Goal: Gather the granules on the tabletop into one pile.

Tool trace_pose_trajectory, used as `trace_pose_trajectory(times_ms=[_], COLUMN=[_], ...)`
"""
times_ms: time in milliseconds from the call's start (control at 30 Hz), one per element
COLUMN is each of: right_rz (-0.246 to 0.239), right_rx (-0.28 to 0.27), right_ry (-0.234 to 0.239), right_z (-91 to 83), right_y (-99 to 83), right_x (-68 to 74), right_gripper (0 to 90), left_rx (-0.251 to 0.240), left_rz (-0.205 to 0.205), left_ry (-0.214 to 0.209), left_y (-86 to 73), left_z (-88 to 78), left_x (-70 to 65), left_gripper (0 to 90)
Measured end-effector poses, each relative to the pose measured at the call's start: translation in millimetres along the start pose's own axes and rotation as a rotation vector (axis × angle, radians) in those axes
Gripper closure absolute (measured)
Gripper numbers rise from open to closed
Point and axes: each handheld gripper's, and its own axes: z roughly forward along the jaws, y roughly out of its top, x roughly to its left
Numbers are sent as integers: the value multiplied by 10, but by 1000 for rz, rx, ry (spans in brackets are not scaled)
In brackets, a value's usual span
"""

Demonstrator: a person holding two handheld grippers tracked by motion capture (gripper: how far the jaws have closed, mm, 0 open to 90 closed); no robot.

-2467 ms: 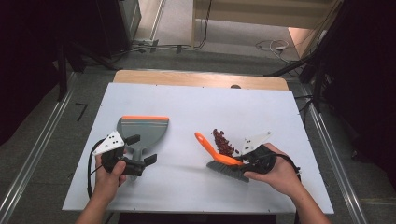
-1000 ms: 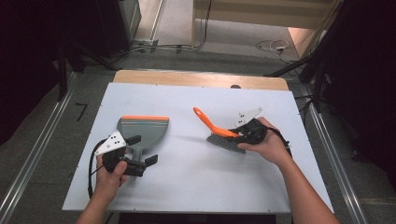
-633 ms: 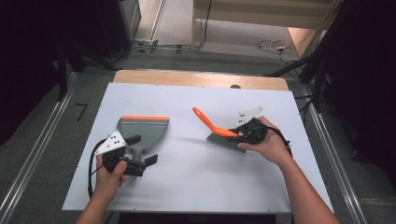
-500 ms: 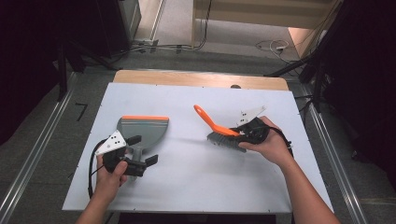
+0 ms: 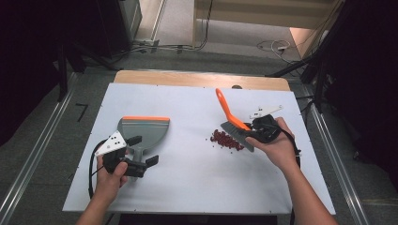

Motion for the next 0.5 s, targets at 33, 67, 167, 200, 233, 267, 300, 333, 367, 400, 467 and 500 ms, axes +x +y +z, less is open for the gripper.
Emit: trace_pose_trajectory(times_ms=[33,67,167,200,233,267,300,333,367,400,467,500], right_rz=[33,74,179,199,208,212,211,211,208,215,216,215], right_rx=[1,2,5,9,16,29,42,51,51,37,37,35], right_ry=[-24,-49,-126,-144,-167,-190,-215,-228,-237,-241,-250,-252], right_z=[3,4,23,41,67,96,126,155,178,183,193,205], right_y=[-22,-44,-105,-125,-143,-160,-176,-192,-207,-215,-203,-193], right_x=[-23,-41,-72,-73,-71,-62,-48,-32,-16,5,55,86], right_gripper=[683,683,684,684,684,683,684,684,685,685,685,686], left_rx=[0,1,0,3,3,5,5,5,4,4,5,4], left_rz=[0,0,-2,1,1,3,4,3,3,2,0,0], left_ry=[0,0,0,2,0,0,1,1,1,2,1,1], left_y=[1,3,1,1,0,0,1,1,0,0,1,1], left_z=[-1,-3,1,1,4,5,5,5,5,4,3,4], left_x=[-1,-1,-1,-2,-5,-7,-9,-9,-7,-5,-2,-2], left_gripper=[0,0,0,0,0,0,0,0,0,0,0,0])
